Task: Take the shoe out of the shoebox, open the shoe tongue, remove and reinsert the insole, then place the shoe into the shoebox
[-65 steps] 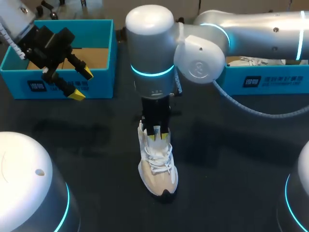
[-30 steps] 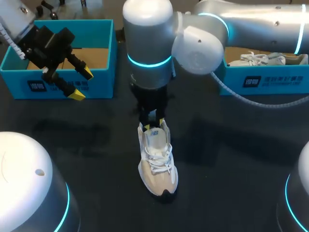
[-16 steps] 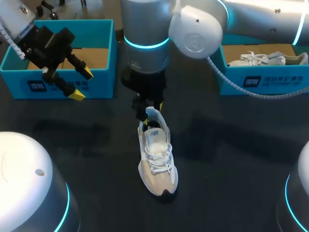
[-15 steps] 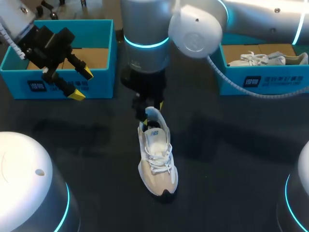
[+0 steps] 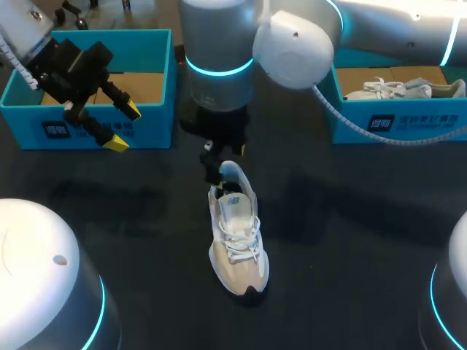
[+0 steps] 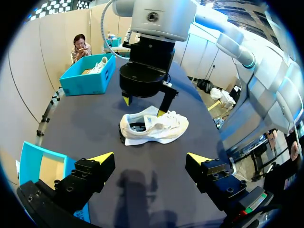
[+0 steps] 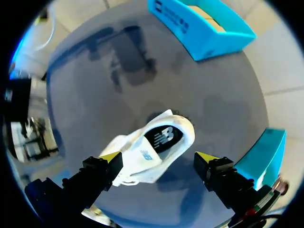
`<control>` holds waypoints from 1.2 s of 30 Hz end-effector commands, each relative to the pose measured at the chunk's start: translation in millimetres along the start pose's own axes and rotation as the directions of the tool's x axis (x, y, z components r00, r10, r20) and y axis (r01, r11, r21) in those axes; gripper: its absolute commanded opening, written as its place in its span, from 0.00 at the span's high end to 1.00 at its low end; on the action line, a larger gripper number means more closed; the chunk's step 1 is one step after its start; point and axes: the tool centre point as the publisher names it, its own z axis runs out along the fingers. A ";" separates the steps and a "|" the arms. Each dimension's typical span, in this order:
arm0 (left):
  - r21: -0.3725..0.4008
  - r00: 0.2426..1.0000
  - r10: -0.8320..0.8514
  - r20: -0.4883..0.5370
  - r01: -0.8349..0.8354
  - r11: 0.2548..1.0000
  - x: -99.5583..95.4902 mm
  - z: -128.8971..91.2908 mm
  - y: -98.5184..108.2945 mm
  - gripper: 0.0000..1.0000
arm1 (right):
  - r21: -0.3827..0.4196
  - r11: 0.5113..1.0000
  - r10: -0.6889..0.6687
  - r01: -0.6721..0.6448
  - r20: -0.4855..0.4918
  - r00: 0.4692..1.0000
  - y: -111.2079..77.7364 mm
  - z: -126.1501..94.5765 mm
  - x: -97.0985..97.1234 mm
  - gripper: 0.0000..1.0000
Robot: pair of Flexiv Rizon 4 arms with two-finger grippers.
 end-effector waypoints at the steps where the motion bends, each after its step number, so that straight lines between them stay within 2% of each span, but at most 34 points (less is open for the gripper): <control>1: -0.002 1.000 0.001 -0.001 -0.001 1.000 -0.1 -0.4 0.3 0.00 | 0.013 0.981 -0.194 0.194 0.066 0.979 -8.0 -4.6 -2.5 0.00; 6: -0.002 1.000 0.001 -0.001 -0.001 1.000 -0.1 -0.4 0.3 0.00 | 0.024 0.960 -0.280 0.279 0.076 0.957 0.2 -3.8 -9.2 0.00; 16: -0.002 1.000 0.001 -0.001 -0.001 1.000 -0.1 -0.4 0.3 0.00 | -0.012 0.942 -0.334 0.335 0.077 0.940 11.5 -0.7 -27.7 0.00; 29: -0.002 1.000 0.001 -0.001 -0.001 1.000 -0.1 -0.4 0.3 0.00 | 0.006 0.924 -0.380 0.381 0.094 0.920 25.2 22.7 -40.7 0.00; 36: -0.002 1.000 0.001 -0.001 -0.001 1.000 -0.1 -0.4 0.3 0.00 | -0.007 0.918 -0.394 0.395 0.083 0.916 41.3 38.6 -46.1 0.00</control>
